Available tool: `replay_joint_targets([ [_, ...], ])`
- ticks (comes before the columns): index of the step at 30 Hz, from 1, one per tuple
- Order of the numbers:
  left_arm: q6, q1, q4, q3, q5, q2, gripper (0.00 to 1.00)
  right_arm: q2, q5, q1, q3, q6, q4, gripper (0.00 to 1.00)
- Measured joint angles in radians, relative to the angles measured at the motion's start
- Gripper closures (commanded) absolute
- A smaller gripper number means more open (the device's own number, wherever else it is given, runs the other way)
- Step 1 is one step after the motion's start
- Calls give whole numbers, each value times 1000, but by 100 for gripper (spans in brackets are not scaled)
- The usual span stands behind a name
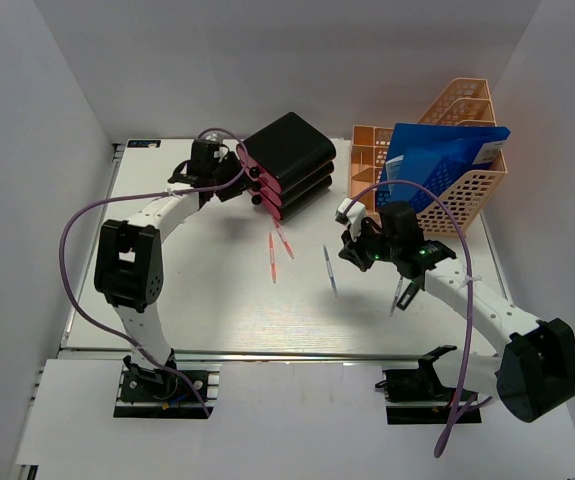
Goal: Organize the desk
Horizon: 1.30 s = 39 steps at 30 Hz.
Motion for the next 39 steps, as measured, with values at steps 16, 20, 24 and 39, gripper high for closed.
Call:
replay_joint_targets([
  [16,-50,29,160,-45,130,52,36,9,0,-5,0,-5,0,100],
  [20,-53,34,205,-51,154,72,36,10,0,-8,0,-6,0,100],
  [24,-71,45,275,-90,169,78,40,16,0,-8,0,-11,0,100],
  [39,-206,79,715,-349,253,74,39,27,0,-10,0,-19,0,100],
])
